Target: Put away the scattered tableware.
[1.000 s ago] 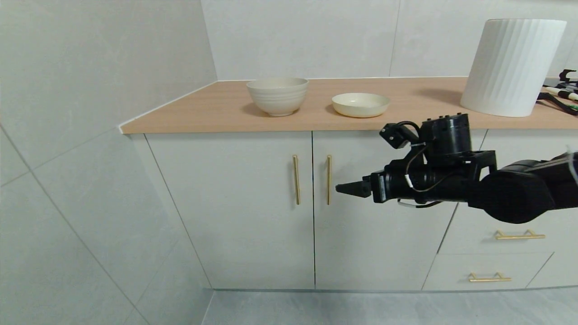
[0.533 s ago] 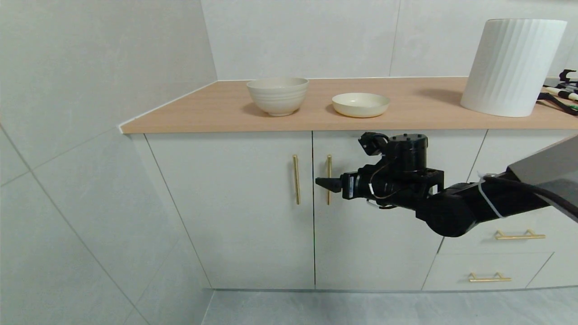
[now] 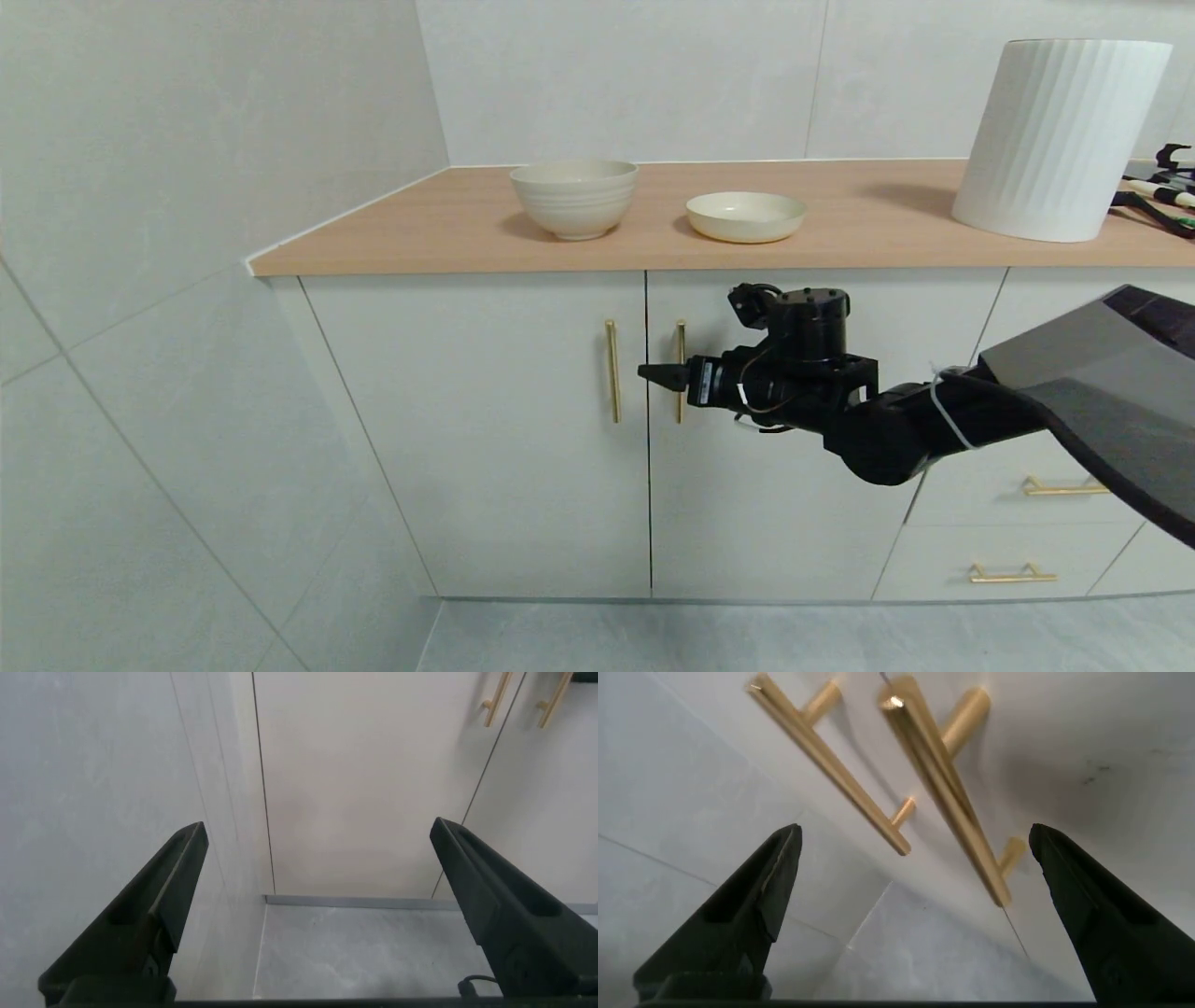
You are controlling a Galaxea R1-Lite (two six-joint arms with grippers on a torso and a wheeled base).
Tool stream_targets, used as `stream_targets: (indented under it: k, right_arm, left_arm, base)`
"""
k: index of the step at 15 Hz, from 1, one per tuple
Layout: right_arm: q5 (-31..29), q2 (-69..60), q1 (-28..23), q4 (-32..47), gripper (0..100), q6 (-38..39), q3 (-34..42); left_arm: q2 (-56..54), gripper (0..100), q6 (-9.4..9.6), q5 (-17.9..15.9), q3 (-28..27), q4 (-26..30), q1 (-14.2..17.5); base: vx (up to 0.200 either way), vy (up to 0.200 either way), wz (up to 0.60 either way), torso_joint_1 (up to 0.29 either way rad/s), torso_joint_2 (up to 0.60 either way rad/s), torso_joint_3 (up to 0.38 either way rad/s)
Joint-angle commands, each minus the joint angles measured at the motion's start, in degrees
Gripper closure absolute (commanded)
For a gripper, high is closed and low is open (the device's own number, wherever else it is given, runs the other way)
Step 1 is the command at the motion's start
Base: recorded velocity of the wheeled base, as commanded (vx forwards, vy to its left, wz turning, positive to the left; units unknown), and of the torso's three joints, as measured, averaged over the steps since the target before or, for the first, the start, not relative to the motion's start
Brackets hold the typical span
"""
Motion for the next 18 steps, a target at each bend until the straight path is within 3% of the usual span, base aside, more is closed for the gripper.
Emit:
stream_targets:
  k: [1, 4, 10, 15, 18]
  right_arm:
    - [0.06, 1.29, 0.19, -0.42, 0, 0.45, -0.75]
    - [-0.03, 3.14, 1.78, -5.25, 0, 3.09, -0.66]
    - [0.24, 2.43, 3.53, -5.34, 0, 3.26, 1.09]
    - [6.48, -3.02, 3.80, -5.34, 0, 3.00, 7.86]
    - [7.09, -7.68, 3.71, -5.43, 0, 2.82, 13.49]
  left_arm:
    - [0.00, 0, -0.02, 0.02, 0.00, -0.01, 0.00]
    - [0.00, 0, -0.02, 0.02, 0.00, -0.01, 0.00]
    - [0.00, 0, -0.02, 0.02, 0.00, -0.01, 0.00]
    - [0.00, 0, -0.02, 0.02, 0.00, -0.01, 0.00]
    - [0.00, 0, -0.02, 0.02, 0.00, -0.01, 0.00]
  base:
    - [0.000, 0.000, 0.00, 0.000, 0.00, 0.000]
    - [0.000, 0.000, 0.00, 0.000, 0.00, 0.000]
    - [0.000, 0.000, 0.00, 0.000, 0.00, 0.000]
    - [0.000, 0.000, 0.00, 0.000, 0.00, 0.000]
    - [0.000, 0.000, 0.00, 0.000, 0.00, 0.000]
